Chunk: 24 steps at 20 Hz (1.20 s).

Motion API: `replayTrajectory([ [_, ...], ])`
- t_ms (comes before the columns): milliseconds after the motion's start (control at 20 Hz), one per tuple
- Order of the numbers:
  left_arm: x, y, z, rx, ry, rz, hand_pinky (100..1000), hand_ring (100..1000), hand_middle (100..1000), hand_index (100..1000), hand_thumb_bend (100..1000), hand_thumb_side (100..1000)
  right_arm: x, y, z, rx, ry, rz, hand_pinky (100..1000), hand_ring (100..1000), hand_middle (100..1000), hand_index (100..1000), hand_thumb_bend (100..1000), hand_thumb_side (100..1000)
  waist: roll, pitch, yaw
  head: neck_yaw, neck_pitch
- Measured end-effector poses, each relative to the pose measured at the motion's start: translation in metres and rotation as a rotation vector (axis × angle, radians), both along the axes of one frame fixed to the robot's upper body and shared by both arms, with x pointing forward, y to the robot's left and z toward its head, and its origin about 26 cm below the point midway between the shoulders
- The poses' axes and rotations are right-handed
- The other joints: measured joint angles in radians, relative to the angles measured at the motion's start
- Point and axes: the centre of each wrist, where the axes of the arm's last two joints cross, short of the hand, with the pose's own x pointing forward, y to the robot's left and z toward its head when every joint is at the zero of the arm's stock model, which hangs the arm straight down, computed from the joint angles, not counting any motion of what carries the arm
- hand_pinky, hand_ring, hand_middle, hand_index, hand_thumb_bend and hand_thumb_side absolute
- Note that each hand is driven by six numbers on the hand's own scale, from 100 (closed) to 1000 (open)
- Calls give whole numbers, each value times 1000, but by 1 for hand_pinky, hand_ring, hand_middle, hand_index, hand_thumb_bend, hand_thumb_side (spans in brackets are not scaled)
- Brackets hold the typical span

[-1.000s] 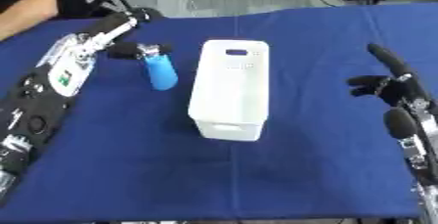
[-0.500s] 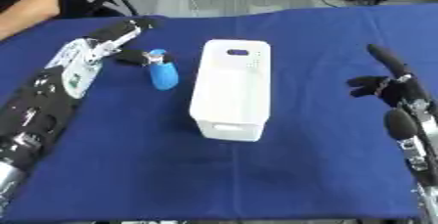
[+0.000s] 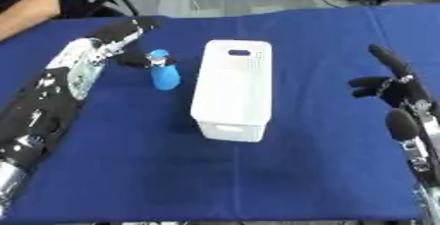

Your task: Pick up objects on the table and place them in the box.

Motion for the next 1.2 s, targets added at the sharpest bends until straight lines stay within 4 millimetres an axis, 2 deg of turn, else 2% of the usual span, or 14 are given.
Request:
replayTrajectory([
  [450,1,-3,-8,36,53,-6,875,900,918,980,1000,889,0,0,0,-1,2,1,673,734,988,1000,536,970,0,0,0,4,0],
  [950,1,-3,-19,-36,184,-10,843,870,911,964,1000,888,0,0,0,-2,1,4,673,735,989,1000,535,968,0,-2,0,4,0],
  [1200,1,-3,-21,-65,215,-3,746,808,872,936,1000,846,0,0,-1,0,3,4,673,735,989,1000,535,968,0,-2,0,4,0],
])
